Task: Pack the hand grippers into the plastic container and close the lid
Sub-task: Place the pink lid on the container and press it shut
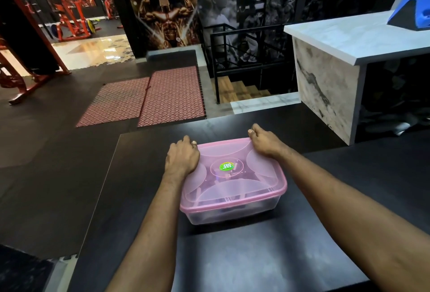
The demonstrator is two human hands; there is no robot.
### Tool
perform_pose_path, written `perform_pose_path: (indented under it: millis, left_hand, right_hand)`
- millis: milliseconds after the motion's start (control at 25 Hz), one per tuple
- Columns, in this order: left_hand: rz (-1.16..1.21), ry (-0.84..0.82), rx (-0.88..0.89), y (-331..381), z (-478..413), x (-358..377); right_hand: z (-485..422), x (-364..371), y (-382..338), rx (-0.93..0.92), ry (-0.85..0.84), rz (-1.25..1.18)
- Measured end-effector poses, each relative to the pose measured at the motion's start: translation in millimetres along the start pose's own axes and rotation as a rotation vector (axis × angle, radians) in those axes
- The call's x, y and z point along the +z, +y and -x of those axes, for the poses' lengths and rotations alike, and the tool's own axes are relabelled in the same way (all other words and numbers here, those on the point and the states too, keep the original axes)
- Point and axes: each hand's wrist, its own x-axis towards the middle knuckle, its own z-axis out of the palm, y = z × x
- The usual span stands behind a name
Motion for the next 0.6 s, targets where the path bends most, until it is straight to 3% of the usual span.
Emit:
perform_pose_path:
  millis: [160, 360, 600]
  left_hand:
    - [0.047, 0.007, -0.012, 0, 0, 0]
    - [0.163, 0.184, -0.128, -6, 5, -1]
    - [0.237, -0.027, -0.069, -18, -8, -4]
  right_hand:
    - [2, 1, -1, -0.025, 0.02, 0.02]
    - [7, 5, 0, -0.02, 0.053, 0.044]
    - [13, 6, -3, -0.038, 0.06, 0.026]
